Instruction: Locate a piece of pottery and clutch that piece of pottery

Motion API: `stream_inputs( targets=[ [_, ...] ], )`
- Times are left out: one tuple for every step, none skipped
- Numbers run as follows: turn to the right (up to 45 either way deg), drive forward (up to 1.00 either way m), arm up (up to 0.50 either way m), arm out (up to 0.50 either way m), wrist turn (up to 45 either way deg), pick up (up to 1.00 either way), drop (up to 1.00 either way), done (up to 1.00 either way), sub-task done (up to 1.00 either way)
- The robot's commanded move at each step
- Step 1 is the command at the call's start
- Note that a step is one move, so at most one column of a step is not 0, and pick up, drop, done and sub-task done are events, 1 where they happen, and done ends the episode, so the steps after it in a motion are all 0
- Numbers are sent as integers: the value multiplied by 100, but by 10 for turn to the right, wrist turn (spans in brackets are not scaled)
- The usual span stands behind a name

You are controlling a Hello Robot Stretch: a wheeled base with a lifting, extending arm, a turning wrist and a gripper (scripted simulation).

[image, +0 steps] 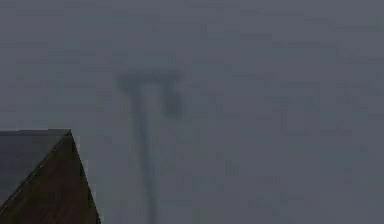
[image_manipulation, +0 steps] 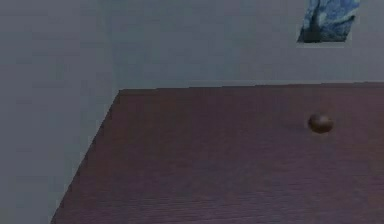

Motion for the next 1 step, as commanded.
stream_inputs(
  targets=[
    [0, 30, 0, 0, 0, 0, 0, 0, 0]
  ],
)
